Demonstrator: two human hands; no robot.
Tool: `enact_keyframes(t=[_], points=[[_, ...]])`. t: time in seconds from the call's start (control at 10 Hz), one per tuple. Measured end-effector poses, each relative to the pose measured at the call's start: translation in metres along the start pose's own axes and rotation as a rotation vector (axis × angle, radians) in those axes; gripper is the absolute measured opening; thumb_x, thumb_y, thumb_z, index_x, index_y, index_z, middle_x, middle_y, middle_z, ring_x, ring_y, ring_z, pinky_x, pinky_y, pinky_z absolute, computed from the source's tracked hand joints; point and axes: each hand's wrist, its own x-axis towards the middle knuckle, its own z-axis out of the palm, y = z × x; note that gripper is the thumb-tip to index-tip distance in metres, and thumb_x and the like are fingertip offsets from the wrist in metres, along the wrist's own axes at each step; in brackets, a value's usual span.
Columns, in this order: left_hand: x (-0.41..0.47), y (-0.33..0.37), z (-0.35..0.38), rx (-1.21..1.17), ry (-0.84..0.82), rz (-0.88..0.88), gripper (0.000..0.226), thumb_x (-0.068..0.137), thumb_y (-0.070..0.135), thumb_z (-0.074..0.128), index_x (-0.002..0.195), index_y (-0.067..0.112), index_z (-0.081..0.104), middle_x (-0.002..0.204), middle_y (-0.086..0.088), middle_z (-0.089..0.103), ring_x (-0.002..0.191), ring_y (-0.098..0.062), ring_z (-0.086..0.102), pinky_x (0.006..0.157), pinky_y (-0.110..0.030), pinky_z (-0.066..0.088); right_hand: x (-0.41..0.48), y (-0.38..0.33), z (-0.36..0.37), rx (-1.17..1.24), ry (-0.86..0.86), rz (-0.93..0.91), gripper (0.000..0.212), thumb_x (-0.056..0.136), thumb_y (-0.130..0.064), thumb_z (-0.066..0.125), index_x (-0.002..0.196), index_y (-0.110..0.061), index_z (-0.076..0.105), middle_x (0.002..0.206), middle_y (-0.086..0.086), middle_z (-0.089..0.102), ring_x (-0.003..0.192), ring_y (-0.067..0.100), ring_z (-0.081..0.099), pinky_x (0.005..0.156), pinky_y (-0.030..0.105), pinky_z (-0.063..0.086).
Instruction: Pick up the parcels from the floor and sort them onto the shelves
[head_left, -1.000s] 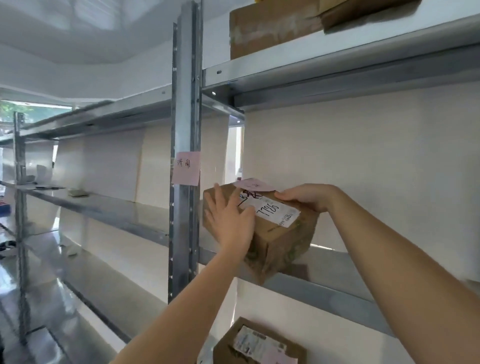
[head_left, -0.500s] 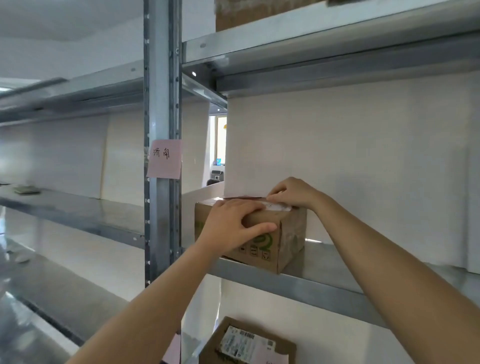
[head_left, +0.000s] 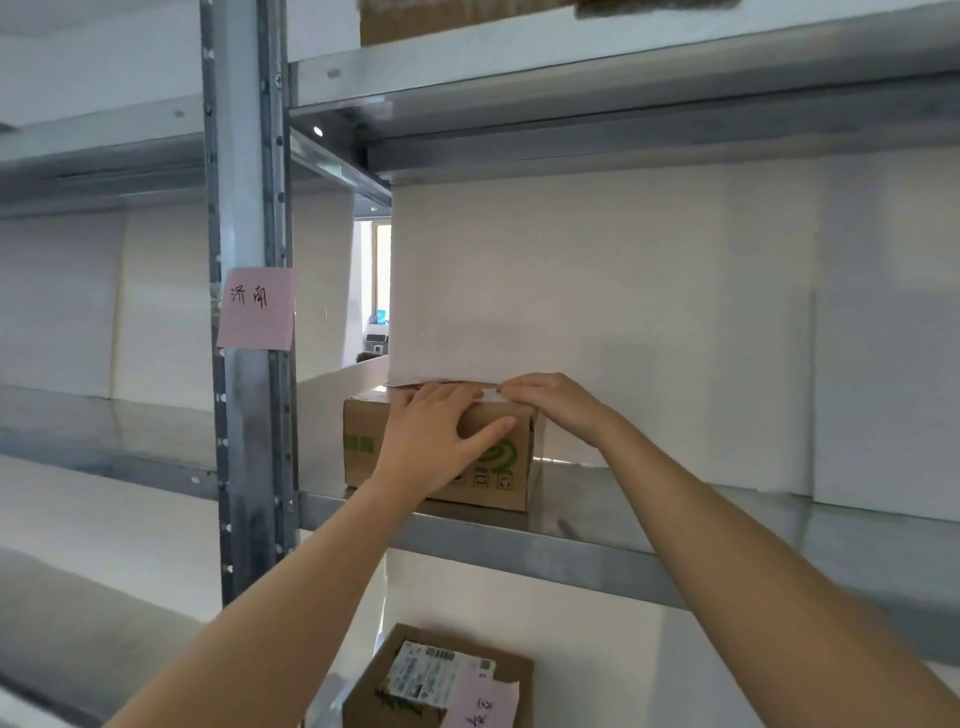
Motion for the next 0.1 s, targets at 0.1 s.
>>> enact_keyframes(t=[0.1], points=[[-0.0054, -0.0102, -0.0077, -0.053, 0.035, -0.073, 0.068, 0.082, 0.067, 0.027, 0.132, 0.027, 0.049, 0.138, 0.003, 0.054, 0.130, -0.018, 0.044, 0.112, -0.038, 0.020, -0.0078, 0.0022, 0.0012, -0.074, 0.177, -0.004, 0.029, 0.090, -0.033, 0.054, 0.113, -0.023, 0.068, 0.124, -0.002, 0.064, 0.119, 0.017, 0.055, 0.103, 0.033, 0.041]])
